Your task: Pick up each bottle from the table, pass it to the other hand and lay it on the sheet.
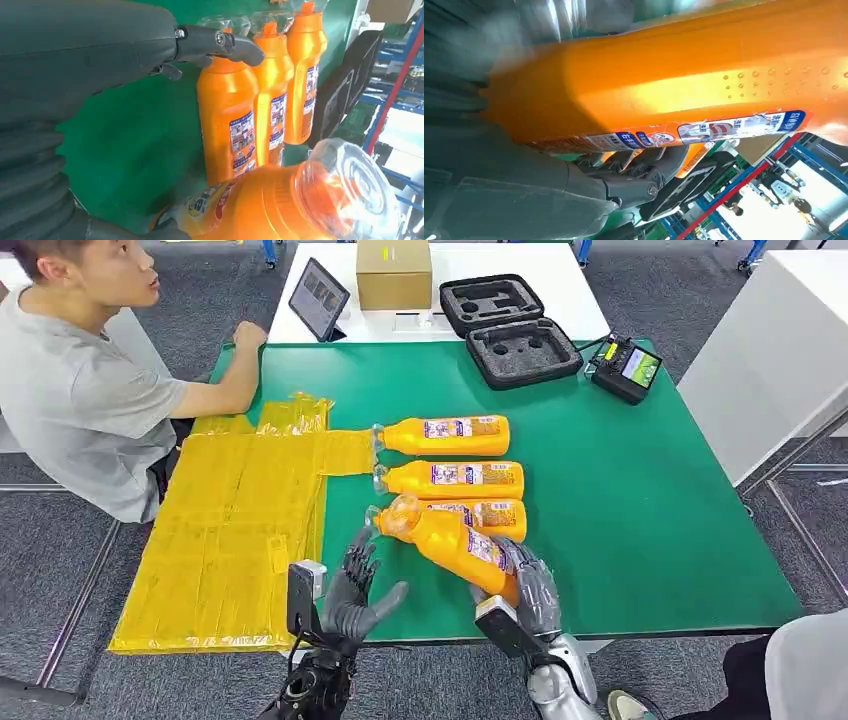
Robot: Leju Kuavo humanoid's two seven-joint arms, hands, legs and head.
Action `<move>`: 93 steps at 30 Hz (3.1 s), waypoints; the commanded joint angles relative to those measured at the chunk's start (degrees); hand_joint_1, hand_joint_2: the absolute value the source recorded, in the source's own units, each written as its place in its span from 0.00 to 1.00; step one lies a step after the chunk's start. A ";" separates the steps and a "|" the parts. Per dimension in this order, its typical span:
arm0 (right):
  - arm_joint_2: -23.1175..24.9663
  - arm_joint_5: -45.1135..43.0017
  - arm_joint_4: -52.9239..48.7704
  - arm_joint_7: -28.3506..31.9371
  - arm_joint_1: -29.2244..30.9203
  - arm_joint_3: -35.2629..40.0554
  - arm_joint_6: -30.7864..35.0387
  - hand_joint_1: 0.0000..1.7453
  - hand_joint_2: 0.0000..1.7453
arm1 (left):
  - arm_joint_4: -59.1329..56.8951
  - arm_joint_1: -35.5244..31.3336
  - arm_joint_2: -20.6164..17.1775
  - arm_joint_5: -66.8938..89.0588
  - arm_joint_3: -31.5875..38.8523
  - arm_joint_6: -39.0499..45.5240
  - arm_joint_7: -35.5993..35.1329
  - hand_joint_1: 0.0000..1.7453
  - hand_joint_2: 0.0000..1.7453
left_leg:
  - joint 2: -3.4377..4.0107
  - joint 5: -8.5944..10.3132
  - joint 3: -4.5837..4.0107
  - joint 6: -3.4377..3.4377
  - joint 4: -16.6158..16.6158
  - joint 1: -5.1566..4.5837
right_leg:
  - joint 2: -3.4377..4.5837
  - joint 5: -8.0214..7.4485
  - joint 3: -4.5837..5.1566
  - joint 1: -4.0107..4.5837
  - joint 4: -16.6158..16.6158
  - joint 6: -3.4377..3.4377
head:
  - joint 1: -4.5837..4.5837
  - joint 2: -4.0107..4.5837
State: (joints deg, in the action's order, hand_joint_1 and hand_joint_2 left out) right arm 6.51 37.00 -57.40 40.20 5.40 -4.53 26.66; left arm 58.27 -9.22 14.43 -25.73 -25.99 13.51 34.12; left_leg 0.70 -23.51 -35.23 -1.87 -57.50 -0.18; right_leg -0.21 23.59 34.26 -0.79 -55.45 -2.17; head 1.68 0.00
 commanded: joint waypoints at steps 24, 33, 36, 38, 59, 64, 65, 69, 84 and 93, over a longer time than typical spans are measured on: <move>1.43 -1.48 10.95 -0.20 6.02 12.95 0.36 0.96 1.00 | -12.83 -8.52 1.41 1.49 -5.52 1.58 3.72 0.00 1.00 | -0.03 -0.08 0.21 0.13 0.03 0.07 | 0.05 0.08 -0.22 0.06 0.03 0.11 | 0.02 0.00; 1.73 -2.17 13.93 -0.20 8.43 15.56 1.16 0.95 1.00 | -9.72 -8.07 0.86 -0.75 -7.44 -1.13 1.95 0.00 1.00 | -0.05 -0.06 0.12 0.12 0.00 0.09 | 0.02 0.06 -0.16 0.08 0.02 0.10 | 0.00 0.00; 1.73 -2.44 14.90 -0.20 8.99 16.31 1.79 0.93 1.00 | -8.88 -8.10 0.52 -1.82 -8.09 -1.98 1.12 0.00 1.00 | -0.02 -0.10 0.19 0.16 -0.01 0.10 | 0.06 0.09 -0.20 0.08 0.00 0.13 | 0.02 0.00; 1.76 -2.44 14.93 -0.20 9.00 16.33 1.79 0.93 1.00 | -8.79 -8.19 0.59 -1.82 -8.12 -1.99 1.12 0.00 1.00 | -0.02 -0.08 0.13 0.13 -0.01 0.08 | 0.05 0.07 -0.14 0.07 -0.01 0.10 | 0.00 0.00; 4.50 6.35 20.40 -2.42 10.43 24.49 8.17 0.93 1.00 | -9.36 -11.99 2.68 -3.84 -2.20 10.61 5.88 0.00 1.00 | -0.10 0.01 -0.02 0.11 -0.03 0.09 | -0.07 0.04 0.00 0.08 -0.02 0.07 | 0.02 0.00; 4.95 4.82 21.08 -1.55 10.70 24.95 6.99 0.91 1.00 | -10.17 -12.78 3.57 -1.56 -2.29 11.86 5.88 0.94 1.00 | -0.16 -0.01 -0.01 0.13 -0.06 0.10 | -0.12 0.08 -0.02 0.09 -0.05 0.09 | 0.00 0.00; 4.95 4.82 21.08 -1.55 10.70 24.95 6.99 0.91 1.00 | -10.17 -12.78 3.57 -1.56 -2.29 11.86 5.88 0.94 1.00 | -0.13 0.01 -0.03 0.12 -0.04 0.10 | -0.09 0.05 0.00 0.09 -0.03 0.08 | 0.02 0.00; 4.95 4.82 21.08 -1.55 10.70 24.95 6.99 0.91 1.00 | -10.17 -12.78 3.57 -1.56 -2.29 11.86 5.88 0.94 1.00 | -0.21 0.00 0.03 0.15 -0.04 0.12 | -0.15 0.09 -0.07 0.11 -0.03 0.11 | 0.00 0.00; 5.01 1.52 23.01 -0.26 11.46 23.86 8.75 0.00 1.00 | -11.66 -13.40 2.96 -4.01 -1.00 7.98 5.88 1.00 1.00 | -0.08 0.02 -0.06 0.09 0.00 0.04 | -0.04 0.03 0.05 0.03 -0.02 0.06 | 0.02 0.00; 4.32 -2.45 20.98 -0.20 10.82 24.33 6.34 0.00 1.00 | 4.86 -7.48 -1.49 13.64 7.84 15.77 5.88 1.00 1.00 | 0.10 -0.03 -0.08 0.13 0.00 0.07 | 0.16 0.02 0.11 0.06 -0.02 0.09 | 0.00 0.00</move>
State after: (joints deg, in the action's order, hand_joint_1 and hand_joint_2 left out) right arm 11.61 36.50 -38.73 39.93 15.99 18.19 34.31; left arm 52.05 -18.23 17.18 -22.41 -25.92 26.19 40.09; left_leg 0.70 -23.45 -35.46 -1.84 -57.50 -0.18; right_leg -0.21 23.58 34.48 -0.78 -55.50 -2.16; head 1.68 0.00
